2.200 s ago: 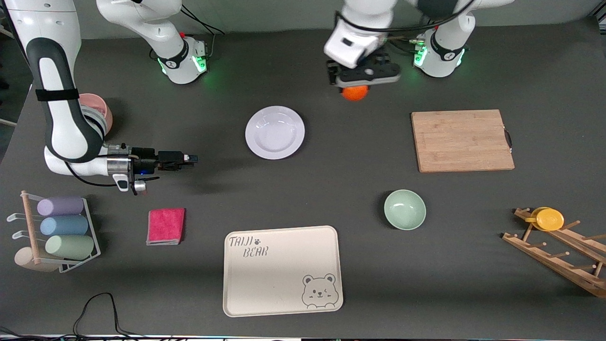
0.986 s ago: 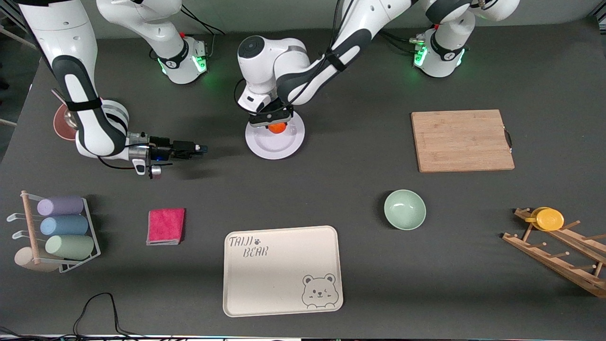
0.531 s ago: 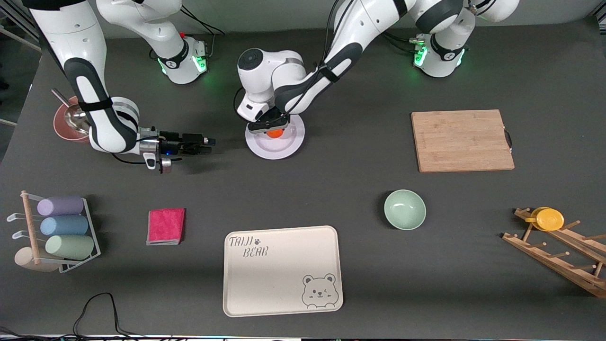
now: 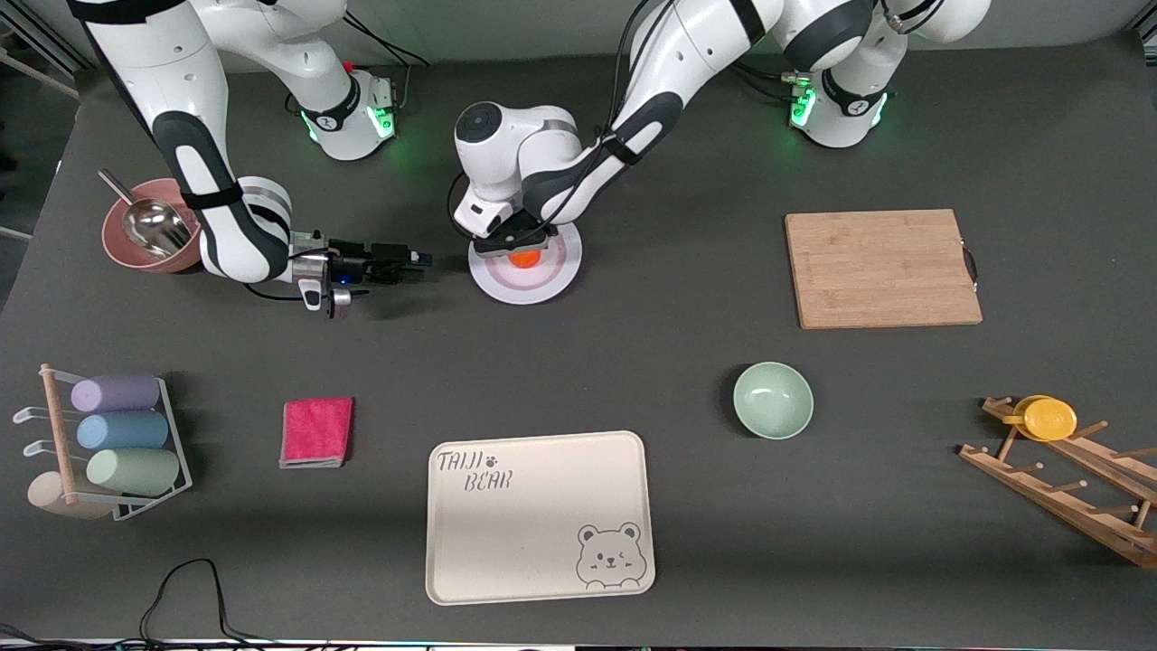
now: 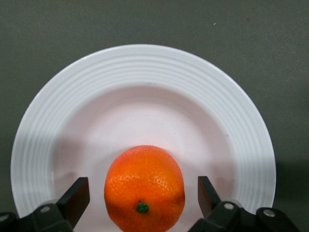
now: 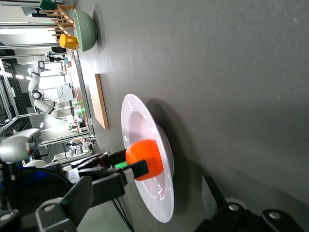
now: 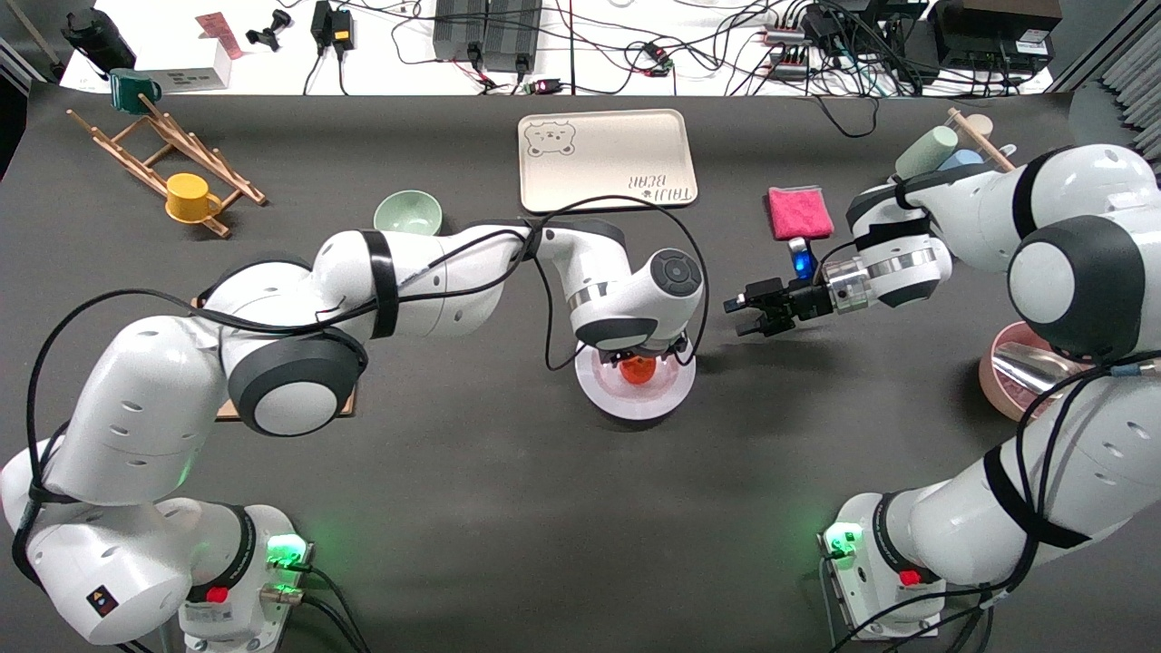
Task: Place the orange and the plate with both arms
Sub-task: 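Lower the orange onto the plate while the right gripper nears the rim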
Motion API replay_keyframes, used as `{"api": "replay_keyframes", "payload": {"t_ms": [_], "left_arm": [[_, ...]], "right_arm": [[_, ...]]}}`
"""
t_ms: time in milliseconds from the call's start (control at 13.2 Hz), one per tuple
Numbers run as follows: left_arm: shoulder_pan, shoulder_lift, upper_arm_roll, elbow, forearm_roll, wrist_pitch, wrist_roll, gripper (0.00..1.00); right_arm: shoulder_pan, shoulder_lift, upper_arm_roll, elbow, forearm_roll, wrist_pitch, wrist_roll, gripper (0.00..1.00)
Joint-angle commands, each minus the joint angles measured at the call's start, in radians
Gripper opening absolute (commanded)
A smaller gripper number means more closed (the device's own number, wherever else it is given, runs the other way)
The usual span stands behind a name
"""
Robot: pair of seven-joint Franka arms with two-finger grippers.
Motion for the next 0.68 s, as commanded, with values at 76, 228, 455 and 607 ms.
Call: {"api": "replay_keyframes", "payload": {"t_ms": [76,228,455,607], "left_arm": [[0.046,-0.093,-0.027,0.015,-0.009,-0.142,0.054,1.0],[0.174,-0.197,-0.133,0.007,-0.084,-0.258,0.149,1.0],[0.371,-0.382,-0.216,-0.034,-0.22,-0.413,0.293,1.0],[0.507,-0.514,-0.222,-0.051,-0.329,-0.507,0.452,1.0]], "right_arm": [[0.038,-0.018,-0.007,-0.029,0.059,0.033,-0.027,1.0],[0.076,-0.014,-0.007,-0.029,0.102,0.036,-0.073,1.0],[0.107,-0.003,-0.005,-0.027,0.131,0.036,-0.119,1.0],[0.118,0.016,-0.004,-0.027,0.152,0.027,-0.145,1.0]]}}
